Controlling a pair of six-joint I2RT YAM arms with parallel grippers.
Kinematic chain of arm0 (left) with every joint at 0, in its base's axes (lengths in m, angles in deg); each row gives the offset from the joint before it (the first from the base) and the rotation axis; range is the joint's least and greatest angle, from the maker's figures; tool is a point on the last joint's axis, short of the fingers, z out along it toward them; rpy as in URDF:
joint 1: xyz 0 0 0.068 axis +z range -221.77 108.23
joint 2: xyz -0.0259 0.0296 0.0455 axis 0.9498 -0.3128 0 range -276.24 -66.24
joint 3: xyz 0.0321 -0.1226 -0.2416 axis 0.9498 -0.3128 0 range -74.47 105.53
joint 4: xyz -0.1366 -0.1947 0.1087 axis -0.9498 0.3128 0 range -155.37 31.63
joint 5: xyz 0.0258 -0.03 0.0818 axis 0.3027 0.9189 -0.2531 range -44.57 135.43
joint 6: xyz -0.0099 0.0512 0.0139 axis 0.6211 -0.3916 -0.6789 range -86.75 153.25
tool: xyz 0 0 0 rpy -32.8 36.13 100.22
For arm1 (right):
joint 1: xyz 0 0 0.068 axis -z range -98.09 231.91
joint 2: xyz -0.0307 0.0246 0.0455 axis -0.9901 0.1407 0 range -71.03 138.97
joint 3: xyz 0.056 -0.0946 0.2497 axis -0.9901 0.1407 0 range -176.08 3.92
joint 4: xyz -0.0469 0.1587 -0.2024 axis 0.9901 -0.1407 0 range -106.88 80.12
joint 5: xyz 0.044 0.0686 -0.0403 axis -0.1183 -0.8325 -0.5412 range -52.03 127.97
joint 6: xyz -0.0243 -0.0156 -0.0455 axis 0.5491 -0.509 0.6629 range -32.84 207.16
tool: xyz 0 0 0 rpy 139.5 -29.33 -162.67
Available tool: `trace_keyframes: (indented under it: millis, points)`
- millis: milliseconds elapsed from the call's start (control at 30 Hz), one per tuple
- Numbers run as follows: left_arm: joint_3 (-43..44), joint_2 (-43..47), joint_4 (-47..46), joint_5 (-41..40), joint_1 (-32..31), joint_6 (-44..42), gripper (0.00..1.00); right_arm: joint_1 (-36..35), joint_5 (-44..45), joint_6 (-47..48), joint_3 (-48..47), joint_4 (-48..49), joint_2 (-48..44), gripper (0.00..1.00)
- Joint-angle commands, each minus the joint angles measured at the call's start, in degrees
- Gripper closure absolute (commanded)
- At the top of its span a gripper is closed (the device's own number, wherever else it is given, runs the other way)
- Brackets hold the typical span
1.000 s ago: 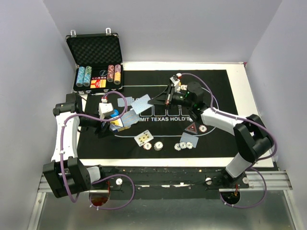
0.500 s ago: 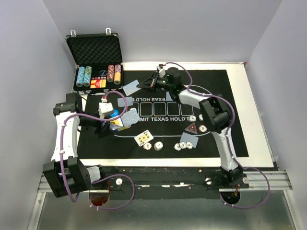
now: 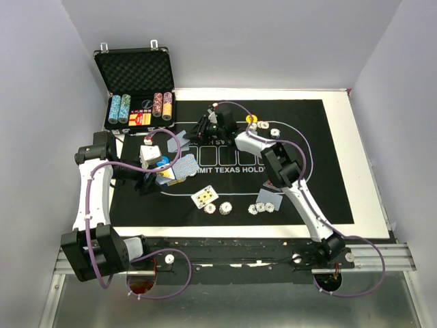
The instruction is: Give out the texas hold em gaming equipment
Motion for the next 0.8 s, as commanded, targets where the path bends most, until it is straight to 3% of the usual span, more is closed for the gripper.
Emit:
trace_keyframes:
  millis: [0, 67, 200, 433, 567, 767]
  points:
    - [0.94, 0.26, 16.04, 3.77, -0.18, -0.85, 0.88, -0.85, 3.09, 1.74, -1.31, -3.12, 1.36, 0.57]
    - [0.76, 0.43, 16.04, 3.86, -0.27, -0.85, 0.88, -1.03, 3.71, 3.05, 0.18, -4.00, -0.30, 0.43]
    - [0.41, 0.61, 16.04, 4.04, -0.18, -0.93, 0.88, -0.85, 6.26, 7.97, 4.04, -7.43, -6.80, 0.23]
    - [0.06, 1.22, 16.04, 3.95, -0.27, -1.02, 0.88, -0.68, 11.00, 16.15, 12.12, -16.05, -20.07, 0.00]
    - [0.23, 1.31, 16.04, 4.04, -0.18, -0.59, 0.88, -0.67, 13.02, 21.68, 14.32, -23.86, -25.70, 0.00]
    - [0.49, 1.14, 16.04, 4.04, -0.27, -0.67, 0.88, -0.59, 13.03, 21.17, 27.78, -17.10, -35.38, 0.00]
